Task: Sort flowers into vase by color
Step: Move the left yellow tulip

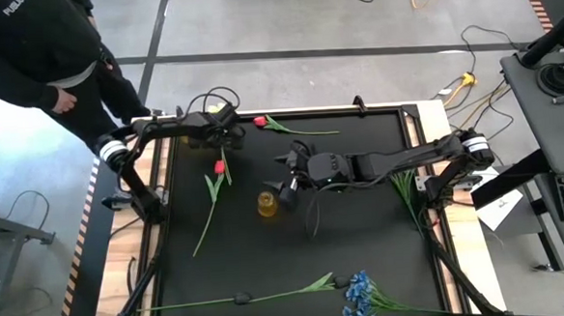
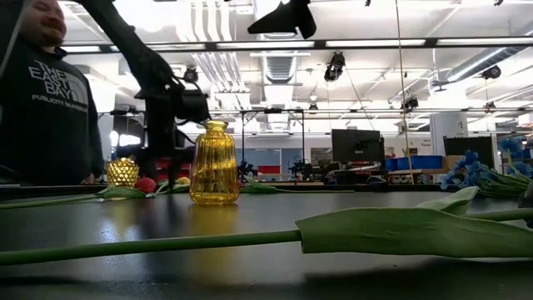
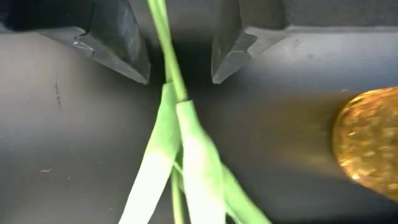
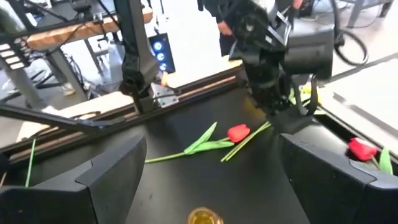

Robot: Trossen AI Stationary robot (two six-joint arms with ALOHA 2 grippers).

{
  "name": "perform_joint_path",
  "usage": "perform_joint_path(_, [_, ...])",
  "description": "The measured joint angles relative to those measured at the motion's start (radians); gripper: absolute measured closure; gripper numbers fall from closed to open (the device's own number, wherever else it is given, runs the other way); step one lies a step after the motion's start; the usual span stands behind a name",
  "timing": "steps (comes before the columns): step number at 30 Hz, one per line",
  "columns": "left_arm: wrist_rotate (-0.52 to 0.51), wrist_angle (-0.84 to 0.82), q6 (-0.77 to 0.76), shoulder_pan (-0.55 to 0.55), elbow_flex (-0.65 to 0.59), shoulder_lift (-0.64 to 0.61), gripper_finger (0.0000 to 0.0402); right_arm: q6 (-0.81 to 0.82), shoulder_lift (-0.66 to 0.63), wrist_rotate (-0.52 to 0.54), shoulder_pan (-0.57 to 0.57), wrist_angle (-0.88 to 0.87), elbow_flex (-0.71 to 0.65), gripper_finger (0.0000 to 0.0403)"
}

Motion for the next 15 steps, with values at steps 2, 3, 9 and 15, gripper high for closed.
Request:
perform_joint_path(2, [0.001,0.033,-0.001,0.004,-0.002,0.013,0.0248,0.007,-0.001,0.004,0.003,-0.003,0.0,0.0049])
perform_joint_path(3, [0.001,0.052,-0.001,0.009,-0.002,0.019,0.0253,0.012,0.0,0.01,0.005,-0.01,0.0,0.0049])
perform_joint_path(9, [-0.001,0.065,-0.017,0.037,-0.002,0.026,0.0286,0.074,0.004,0.019,0.017,-0.06,0.0,0.0049])
perform_joint_path(15, [0.007,0.111,-0.004,0.046,-0.001,0.025,0.0344,0.11,0.008,0.019,0.018,-0.08,-0.002,0.0049])
